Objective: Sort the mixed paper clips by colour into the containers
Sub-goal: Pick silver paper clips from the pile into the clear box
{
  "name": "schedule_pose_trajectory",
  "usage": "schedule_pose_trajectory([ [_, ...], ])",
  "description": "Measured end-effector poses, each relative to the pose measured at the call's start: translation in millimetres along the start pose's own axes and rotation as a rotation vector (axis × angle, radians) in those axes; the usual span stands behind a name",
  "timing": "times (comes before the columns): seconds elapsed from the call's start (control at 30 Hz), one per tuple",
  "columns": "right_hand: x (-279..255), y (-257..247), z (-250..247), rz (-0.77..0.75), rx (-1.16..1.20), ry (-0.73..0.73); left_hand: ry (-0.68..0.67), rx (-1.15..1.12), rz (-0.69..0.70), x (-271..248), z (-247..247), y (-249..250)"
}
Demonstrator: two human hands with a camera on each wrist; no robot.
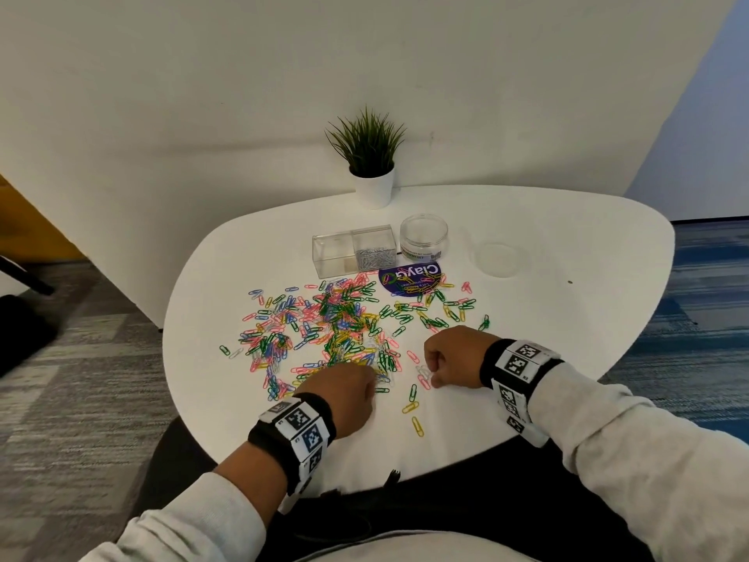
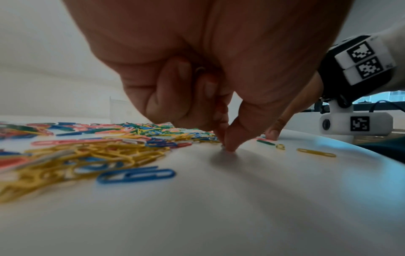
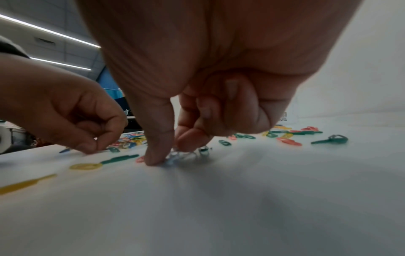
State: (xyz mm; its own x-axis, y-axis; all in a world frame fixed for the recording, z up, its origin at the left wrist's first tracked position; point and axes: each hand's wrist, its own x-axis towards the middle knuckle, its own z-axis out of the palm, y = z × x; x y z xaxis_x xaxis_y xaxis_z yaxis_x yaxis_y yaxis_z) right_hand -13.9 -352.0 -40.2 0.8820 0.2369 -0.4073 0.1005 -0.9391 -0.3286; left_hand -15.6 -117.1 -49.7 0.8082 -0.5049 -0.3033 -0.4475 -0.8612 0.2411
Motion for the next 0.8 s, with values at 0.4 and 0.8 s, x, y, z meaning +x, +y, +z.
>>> schedule_pose_trajectory([
  [0.4, -1, 4, -2, -0.012, -0.054, -0.015, 0.023, 0.073, 0.03, 1, 5, -4],
  [0.8, 7, 3, 2, -0.068, -0.08, 0.044, 0.127, -0.1, -0.017, 33, -40, -32],
])
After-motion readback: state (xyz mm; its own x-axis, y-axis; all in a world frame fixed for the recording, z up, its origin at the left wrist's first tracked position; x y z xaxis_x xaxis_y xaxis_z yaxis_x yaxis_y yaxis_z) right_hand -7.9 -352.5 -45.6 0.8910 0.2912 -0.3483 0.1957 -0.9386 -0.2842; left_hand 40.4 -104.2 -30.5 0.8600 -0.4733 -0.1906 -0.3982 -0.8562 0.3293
